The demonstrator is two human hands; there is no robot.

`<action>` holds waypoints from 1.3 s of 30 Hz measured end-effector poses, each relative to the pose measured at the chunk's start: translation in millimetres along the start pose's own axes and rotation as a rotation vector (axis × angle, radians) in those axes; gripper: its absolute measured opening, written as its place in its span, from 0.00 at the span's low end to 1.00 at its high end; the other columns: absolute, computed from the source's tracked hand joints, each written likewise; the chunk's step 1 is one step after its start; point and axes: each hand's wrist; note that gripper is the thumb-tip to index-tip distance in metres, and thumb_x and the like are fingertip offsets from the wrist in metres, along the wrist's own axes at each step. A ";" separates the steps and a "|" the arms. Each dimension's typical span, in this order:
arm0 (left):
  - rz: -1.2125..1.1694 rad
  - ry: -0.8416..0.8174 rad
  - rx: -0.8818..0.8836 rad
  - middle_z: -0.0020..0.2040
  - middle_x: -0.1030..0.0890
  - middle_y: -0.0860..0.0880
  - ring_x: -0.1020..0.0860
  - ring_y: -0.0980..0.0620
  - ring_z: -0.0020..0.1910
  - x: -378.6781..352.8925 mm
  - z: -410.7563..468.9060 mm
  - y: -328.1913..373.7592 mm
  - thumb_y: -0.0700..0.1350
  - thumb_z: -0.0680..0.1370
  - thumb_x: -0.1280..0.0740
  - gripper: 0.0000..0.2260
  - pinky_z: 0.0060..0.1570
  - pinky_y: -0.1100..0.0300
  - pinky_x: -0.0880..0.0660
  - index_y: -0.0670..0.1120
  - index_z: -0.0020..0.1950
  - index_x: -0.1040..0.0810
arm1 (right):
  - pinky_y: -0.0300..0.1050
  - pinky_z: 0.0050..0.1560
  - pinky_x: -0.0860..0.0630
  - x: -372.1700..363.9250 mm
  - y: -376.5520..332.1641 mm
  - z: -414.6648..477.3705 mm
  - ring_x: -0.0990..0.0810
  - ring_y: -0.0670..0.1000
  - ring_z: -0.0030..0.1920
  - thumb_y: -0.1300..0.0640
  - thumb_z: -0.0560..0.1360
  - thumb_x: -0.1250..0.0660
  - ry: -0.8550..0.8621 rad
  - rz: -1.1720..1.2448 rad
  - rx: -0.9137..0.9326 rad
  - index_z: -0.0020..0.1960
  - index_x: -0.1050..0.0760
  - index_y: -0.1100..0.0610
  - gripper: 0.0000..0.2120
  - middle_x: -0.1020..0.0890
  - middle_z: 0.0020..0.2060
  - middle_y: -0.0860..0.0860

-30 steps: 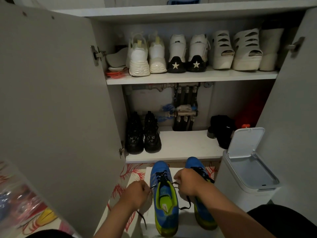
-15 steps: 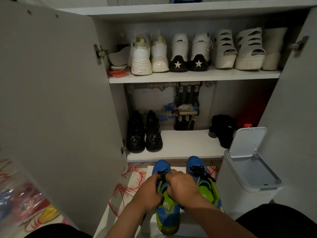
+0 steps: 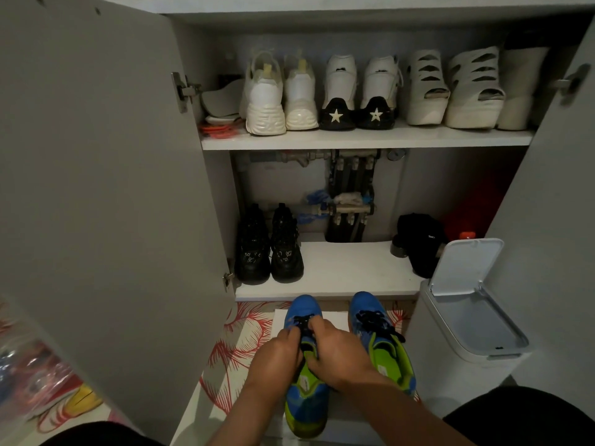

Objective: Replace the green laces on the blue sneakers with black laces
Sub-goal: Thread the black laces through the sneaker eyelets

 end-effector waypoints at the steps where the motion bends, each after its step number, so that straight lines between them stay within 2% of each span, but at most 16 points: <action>1: 0.050 -0.024 -0.029 0.59 0.23 0.46 0.20 0.47 0.51 -0.9 0.8 -1.4 0.49 0.83 0.44 0.17 0.43 0.57 0.28 0.47 0.71 0.35 | 0.51 0.49 0.23 -1.3 -0.1 -0.4 0.20 0.59 0.54 0.49 0.76 0.35 -0.013 0.003 -0.004 0.66 0.35 0.53 0.21 0.25 0.61 0.54; 4: 0.117 -0.050 -0.084 0.59 0.23 0.46 0.20 0.47 0.49 -3.5 3.4 -3.5 0.47 0.82 0.43 0.17 0.41 0.56 0.29 0.46 0.70 0.36 | 0.51 0.54 0.25 -4.1 2.1 6.7 0.21 0.59 0.58 0.55 0.78 0.37 -0.033 -0.025 -0.068 0.67 0.32 0.56 0.19 0.25 0.62 0.55; 8: 0.031 -0.021 -0.056 0.54 0.21 0.47 0.19 0.48 0.46 -7.8 2.5 -8.9 0.46 0.82 0.43 0.17 0.42 0.55 0.25 0.46 0.70 0.38 | 0.49 0.52 0.26 -8.1 5.2 15.2 0.20 0.59 0.55 0.60 0.80 0.41 -0.065 -0.103 -0.039 0.63 0.28 0.60 0.13 0.20 0.57 0.58; 12: -0.015 -0.004 -0.040 0.50 0.20 0.47 0.19 0.47 0.44 -7.9 2.7 -9.8 0.49 0.83 0.45 0.18 0.40 0.55 0.26 0.45 0.72 0.39 | 0.49 0.45 0.26 -13.6 7.0 13.9 0.18 0.58 0.50 0.58 0.81 0.42 -0.061 -0.119 -0.051 0.60 0.29 0.59 0.10 0.18 0.52 0.57; 15: -0.038 0.046 -0.061 0.50 0.20 0.48 0.20 0.49 0.44 -5.7 4.5 -4.8 0.52 0.83 0.45 0.16 0.37 0.58 0.30 0.47 0.68 0.35 | 0.46 0.41 0.32 -11.9 13.1 14.5 0.19 0.58 0.49 0.58 0.81 0.42 -0.029 -0.066 -0.048 0.58 0.29 0.59 0.08 0.19 0.51 0.57; 17: -0.073 0.070 -0.099 0.55 0.22 0.49 0.22 0.51 0.49 -4.8 3.9 -0.7 0.56 0.82 0.43 0.15 0.40 0.60 0.28 0.49 0.64 0.32 | 0.46 0.42 0.33 -9.9 16.4 13.8 0.20 0.58 0.51 0.57 0.82 0.43 -0.013 -0.042 -0.034 0.59 0.29 0.59 0.09 0.20 0.52 0.57; 19: -0.078 0.065 -0.105 0.57 0.23 0.49 0.23 0.52 0.52 -2.7 4.7 2.9 0.56 0.81 0.42 0.15 0.46 0.61 0.27 0.49 0.62 0.30 | 0.46 0.45 0.30 -7.3 16.3 12.0 0.20 0.57 0.53 0.56 0.82 0.43 -0.005 -0.026 -0.019 0.62 0.29 0.58 0.11 0.20 0.55 0.56; 21: -0.037 0.045 -0.089 0.57 0.21 0.48 0.22 0.51 0.50 -1.2 7.8 4.1 0.52 0.81 0.42 0.13 0.44 0.62 0.29 0.48 0.63 0.30 | 0.46 0.52 0.28 -4.4 16.5 11.1 0.21 0.55 0.56 0.54 0.83 0.44 0.014 0.015 -0.018 0.65 0.29 0.57 0.14 0.20 0.57 0.56; 24: 0.068 -0.019 -0.058 0.53 0.19 0.46 0.19 0.48 0.47 0.2 9.6 4.1 0.45 0.83 0.44 0.14 0.40 0.59 0.30 0.44 0.67 0.33 | 0.46 0.57 0.28 0.3 14.3 9.9 0.23 0.54 0.59 0.54 0.83 0.43 -0.058 -0.050 0.041 0.63 0.26 0.57 0.13 0.22 0.60 0.56; 29: 0.042 -0.047 -0.060 0.49 0.19 0.44 0.19 0.46 0.45 6.8 8.5 1.3 0.45 0.83 0.45 0.12 0.36 0.58 0.34 0.44 0.65 0.35 | 0.48 0.56 0.30 9.8 10.0 7.5 0.23 0.56 0.59 0.55 0.83 0.43 -0.106 -0.120 0.063 0.62 0.25 0.58 0.13 0.22 0.59 0.57; 33: -0.147 -0.032 -0.075 0.45 0.19 0.45 0.21 0.47 0.40 16.7 6.9 -5.0 0.50 0.83 0.43 0.09 0.33 0.58 0.34 0.47 0.59 0.31 | 0.49 0.52 0.28 17.5 6.0 3.8 0.21 0.57 0.54 0.49 0.84 0.45 -0.077 0.015 -0.010 0.57 0.23 0.59 0.17 0.20 0.54 0.58; 36: -0.282 -0.054 -0.051 0.44 0.19 0.48 0.21 0.50 0.40 26.3 5.4 -12.0 0.54 0.80 0.38 0.09 0.36 0.57 0.28 0.50 0.55 0.29 | 0.49 0.49 0.24 21.2 7.8 2.5 0.21 0.56 0.51 0.45 0.81 0.40 -0.089 0.150 -0.051 0.53 0.23 0.59 0.17 0.19 0.49 0.57; 39: -0.364 -0.145 0.012 0.47 0.20 0.52 0.22 0.55 0.43 33.9 1.3 -16.5 0.56 0.77 0.33 0.12 0.40 0.59 0.25 0.51 0.55 0.29 | 0.49 0.52 0.21 30.1 12.8 2.1 0.20 0.52 0.51 0.43 0.73 0.29 -0.198 0.257 -0.087 0.58 0.22 0.55 0.20 0.18 0.50 0.53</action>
Point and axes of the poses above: each hand's wrist, its own z-axis towards the middle knuckle, its own x-axis out of the back of the hand, y = z × x
